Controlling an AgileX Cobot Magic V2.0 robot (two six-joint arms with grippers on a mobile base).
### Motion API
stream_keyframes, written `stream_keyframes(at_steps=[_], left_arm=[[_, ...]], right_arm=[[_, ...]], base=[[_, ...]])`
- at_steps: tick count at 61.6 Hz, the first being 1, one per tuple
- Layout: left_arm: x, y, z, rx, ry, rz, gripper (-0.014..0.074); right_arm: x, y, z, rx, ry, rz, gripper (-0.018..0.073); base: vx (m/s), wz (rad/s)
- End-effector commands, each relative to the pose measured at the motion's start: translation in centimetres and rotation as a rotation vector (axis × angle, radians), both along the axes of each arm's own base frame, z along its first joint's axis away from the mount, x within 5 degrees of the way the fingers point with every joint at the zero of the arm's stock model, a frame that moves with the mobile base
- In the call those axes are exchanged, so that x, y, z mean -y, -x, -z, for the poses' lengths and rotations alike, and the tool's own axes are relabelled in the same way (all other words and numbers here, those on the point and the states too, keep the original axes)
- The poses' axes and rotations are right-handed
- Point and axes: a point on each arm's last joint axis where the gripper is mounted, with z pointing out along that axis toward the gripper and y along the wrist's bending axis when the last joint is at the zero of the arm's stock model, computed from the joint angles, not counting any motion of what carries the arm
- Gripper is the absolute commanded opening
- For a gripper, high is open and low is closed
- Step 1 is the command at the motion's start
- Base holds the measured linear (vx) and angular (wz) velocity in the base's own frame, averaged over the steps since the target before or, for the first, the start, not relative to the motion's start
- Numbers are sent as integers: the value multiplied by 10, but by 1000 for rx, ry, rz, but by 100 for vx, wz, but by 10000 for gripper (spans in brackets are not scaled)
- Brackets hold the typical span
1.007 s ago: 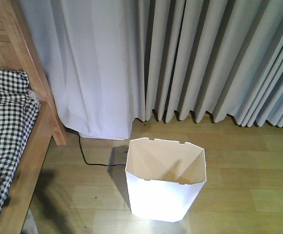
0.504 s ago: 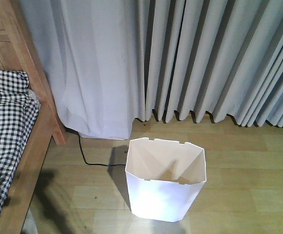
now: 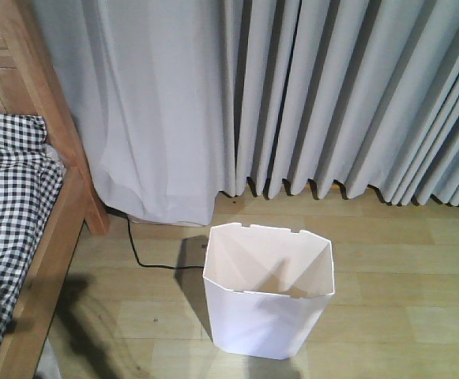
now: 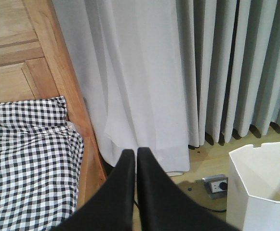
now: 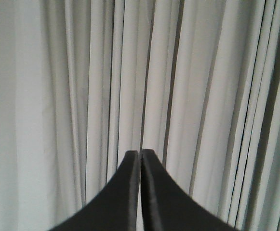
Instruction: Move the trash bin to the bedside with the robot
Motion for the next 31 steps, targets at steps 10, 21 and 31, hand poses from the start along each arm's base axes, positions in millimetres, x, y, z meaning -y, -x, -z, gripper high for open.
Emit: stream_keyframes(at_steps=[10,21,31], left_arm=[[0,-1,-1,71,9,-1,-7],[0,-1,-1,71,9,-1,-7],[0,-1,-1,71,9,-1,-7]], right_arm=[[0,1,-5,82,17,-2,-8],[0,1,-5,82,17,-2,-8],[0,1,-5,82,17,-2,-8]], base=[[0,0],[0,0],[0,0]])
